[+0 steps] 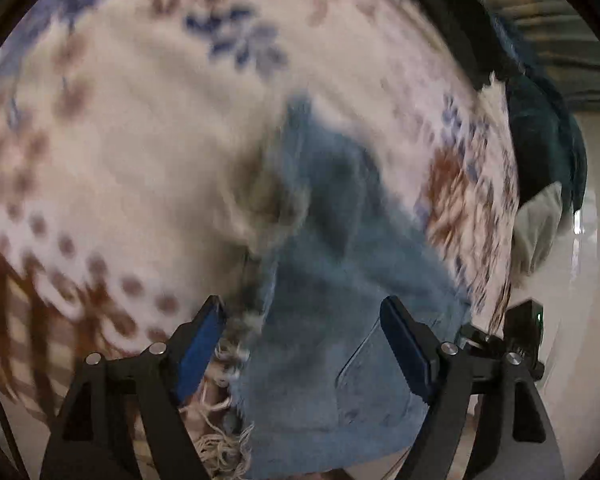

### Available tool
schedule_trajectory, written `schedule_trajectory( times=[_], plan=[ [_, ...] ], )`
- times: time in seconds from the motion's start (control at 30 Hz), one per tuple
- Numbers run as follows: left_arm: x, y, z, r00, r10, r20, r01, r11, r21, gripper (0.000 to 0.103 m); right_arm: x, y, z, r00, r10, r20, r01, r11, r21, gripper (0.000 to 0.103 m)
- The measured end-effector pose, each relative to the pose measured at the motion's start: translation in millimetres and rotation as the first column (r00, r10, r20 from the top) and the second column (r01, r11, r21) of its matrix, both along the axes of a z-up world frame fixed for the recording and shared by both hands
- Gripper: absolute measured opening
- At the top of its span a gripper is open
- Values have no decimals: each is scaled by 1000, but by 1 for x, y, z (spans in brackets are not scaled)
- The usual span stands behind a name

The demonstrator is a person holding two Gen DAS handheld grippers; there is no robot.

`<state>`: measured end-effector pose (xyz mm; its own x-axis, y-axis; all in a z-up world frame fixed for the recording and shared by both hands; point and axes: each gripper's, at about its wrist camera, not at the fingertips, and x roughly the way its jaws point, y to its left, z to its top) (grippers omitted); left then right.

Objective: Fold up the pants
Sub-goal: 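Lower the folded shorts with both grippers and smooth the fold flat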

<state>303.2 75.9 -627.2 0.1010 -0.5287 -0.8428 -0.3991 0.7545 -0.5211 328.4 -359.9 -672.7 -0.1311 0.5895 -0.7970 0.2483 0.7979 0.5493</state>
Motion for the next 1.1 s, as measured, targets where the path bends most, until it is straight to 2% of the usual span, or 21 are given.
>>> schedule_trajectory(
  times=[0.07, 0.13, 0.2, 0.3, 0.33, 0.37, 0.4, 0.43, 0.47, 0.5, 0.53, 0.57, 0.6, 0.67, 0.77, 0.97, 1.1],
  plan=[
    [-5, -10, -17, 1000, -5, -18, 5, 999, -51, 78, -9, 4, -15, 999, 11, -30, -9, 997, 76, 83],
    [-1, -21, -24, 1000, -20, -17, 19, 998, -57, 78, -15, 18, -32, 998, 35, -42, -28, 987, 158, 86],
    [5, -33, -21, 999, -53, -7, 53, 998, -26, 77, -17, 35, -38, 996, 92, -4, -90, 983, 158, 87],
    [13, -50, -10, 994, -97, 51, 98, 995, -31, 76, -14, 54, -33, 986, 160, 53, -167, 972, 164, 87],
    [15, -57, -8, 990, -119, 69, 121, 992, -28, 72, -13, 59, -31, 982, 177, 66, -186, 969, 162, 87],
    [15, -66, -9, 987, -144, 71, 144, 989, -6, 62, -13, 63, -31, 977, 198, 75, -207, 967, 147, 84],
    [15, -72, -14, 983, -173, 53, 171, 985, 37, 51, -14, 65, -33, 973, 217, 79, -225, 967, 121, 82],
    [16, -76, -19, 981, -188, 46, 186, 981, 48, 34, -13, 66, -35, 974, 212, 77, -220, 970, 109, 76],
    [17, -77, -21, 980, -191, 47, 188, 980, 64, 25, -13, 66, -36, 978, 197, 74, -204, 974, 101, 67],
    [18, -78, -21, 981, -190, 42, 187, 979, 77, 21, -13, 65, -35, 980, 187, 72, -193, 977, 87, 61],
    [19, -76, -19, 981, -187, 43, 183, 980, 79, 17, -14, 64, -32, 981, 179, 75, -185, 980, 72, 46],
    [20, -75, -15, 982, -182, 55, 178, 981, 78, 13, -15, 63, -26, 983, 165, 86, -169, 984, 48, 37],
    [20, -75, -11, 981, -182, 60, 177, 981, 81, 12, -17, 59, -21, 983, 158, 94, -162, 986, 38, 29],
    [20, -81, 3, 977, -194, 86, 186, 978, 91, 9, -21, 60, -5, 982, 150, 119, -152, 988, 6, 24],
    [24, -88, 22, 971, -208, 120, 196, 975, 102, 8, -26, 67, 15, 981, 133, 141, -131, 991, -19, 22],
    [26, -63, 62, 960, -208, 185, 197, 977, 77, 8, -22, 75, 60, 976, 95, 194, -97, 995, 1, 20],
    [47, -50, 93, 952, -207, 225, 198, 978, 61, 8, -4, 91, 91, 972, 78, 223, -81, 997, 5, 20]
  ],
)
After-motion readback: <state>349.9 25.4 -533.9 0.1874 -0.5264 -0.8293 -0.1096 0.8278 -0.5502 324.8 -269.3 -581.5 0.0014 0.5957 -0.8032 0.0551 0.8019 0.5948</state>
